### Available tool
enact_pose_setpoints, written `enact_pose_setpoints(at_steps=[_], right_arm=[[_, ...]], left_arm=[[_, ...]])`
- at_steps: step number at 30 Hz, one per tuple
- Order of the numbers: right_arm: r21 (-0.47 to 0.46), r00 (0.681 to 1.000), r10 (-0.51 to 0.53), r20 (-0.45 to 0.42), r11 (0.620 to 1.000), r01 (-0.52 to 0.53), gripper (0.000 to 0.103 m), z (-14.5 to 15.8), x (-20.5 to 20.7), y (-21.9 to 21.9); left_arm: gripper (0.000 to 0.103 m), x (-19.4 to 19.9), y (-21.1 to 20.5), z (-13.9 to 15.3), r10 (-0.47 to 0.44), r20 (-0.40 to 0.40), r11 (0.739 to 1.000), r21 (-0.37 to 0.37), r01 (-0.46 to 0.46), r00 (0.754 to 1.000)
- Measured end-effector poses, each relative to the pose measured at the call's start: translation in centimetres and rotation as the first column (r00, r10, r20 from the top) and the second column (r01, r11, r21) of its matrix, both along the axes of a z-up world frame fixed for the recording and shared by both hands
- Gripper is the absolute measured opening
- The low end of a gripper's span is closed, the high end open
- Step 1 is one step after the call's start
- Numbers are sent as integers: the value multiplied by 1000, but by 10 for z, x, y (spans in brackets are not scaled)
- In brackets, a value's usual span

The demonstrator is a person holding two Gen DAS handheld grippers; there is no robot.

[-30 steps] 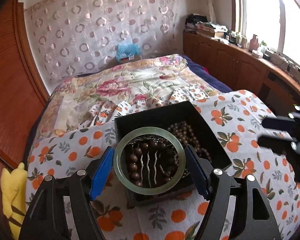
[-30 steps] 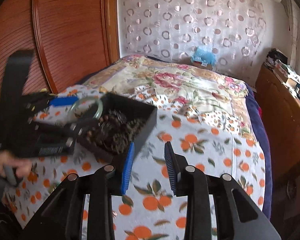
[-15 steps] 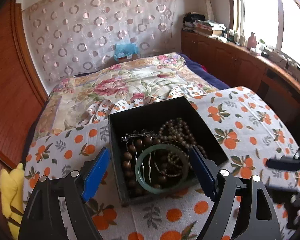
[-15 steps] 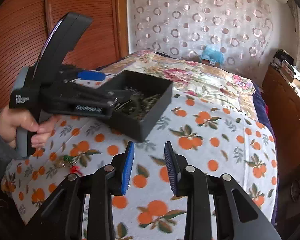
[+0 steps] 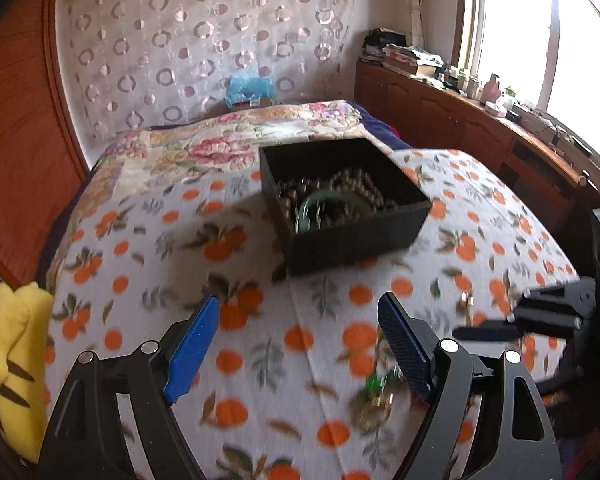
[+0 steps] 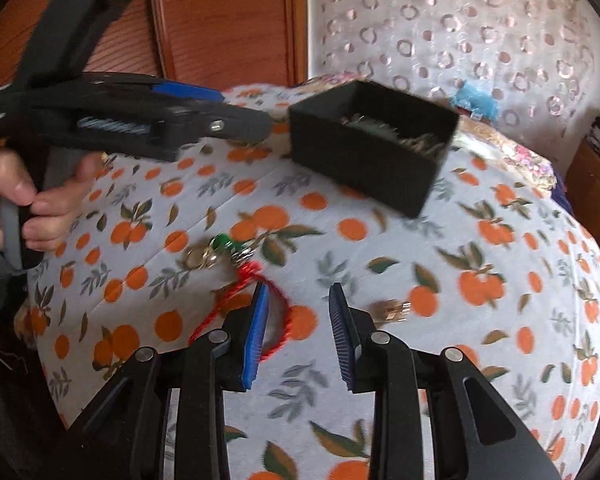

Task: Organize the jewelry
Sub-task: 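Grasp the red string bracelet with the right tool while the left tool grasps the green charm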

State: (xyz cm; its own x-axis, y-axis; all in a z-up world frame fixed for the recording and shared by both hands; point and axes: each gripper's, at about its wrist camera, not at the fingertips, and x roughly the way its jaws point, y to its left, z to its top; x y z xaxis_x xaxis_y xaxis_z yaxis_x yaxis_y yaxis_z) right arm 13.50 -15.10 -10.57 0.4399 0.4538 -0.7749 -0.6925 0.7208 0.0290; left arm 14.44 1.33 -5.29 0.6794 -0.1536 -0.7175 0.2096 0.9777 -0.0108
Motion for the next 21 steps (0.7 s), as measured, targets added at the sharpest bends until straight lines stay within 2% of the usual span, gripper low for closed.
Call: enact_pose_setpoints(at_steps=[3, 8, 11, 12, 13, 21], right_arm=[[-38, 1000, 25, -5, 999, -26, 34, -6, -5, 8], [-51, 1000, 4, -4, 999, -5, 30, -7, -9, 7], [-44, 1000, -13, 1, 999, 13, 16, -7, -11, -1], [-42, 1000, -17, 0, 999, 17, 8, -6, -12, -4], [-41, 1000, -24, 1, 999, 24, 4, -6, -13, -6], [-6, 998, -61, 8, 998, 61, 3, -7, -12, -26]], left_arm=[[78, -17, 0, -10, -6, -5, 999, 32, 6, 1000], [78, -39, -3, -26, -34, -39, 999, 8, 34, 999], [78, -46, -8, -33, -47, -54, 999, 1, 47, 997], [78, -48, -10, -35, -51, -61, 999, 0, 51, 997], [78, -48, -11, -36, -53, -63, 999, 0, 53, 997], [78, -48, -26, -42, -83, -79, 997, 2, 83, 993]])
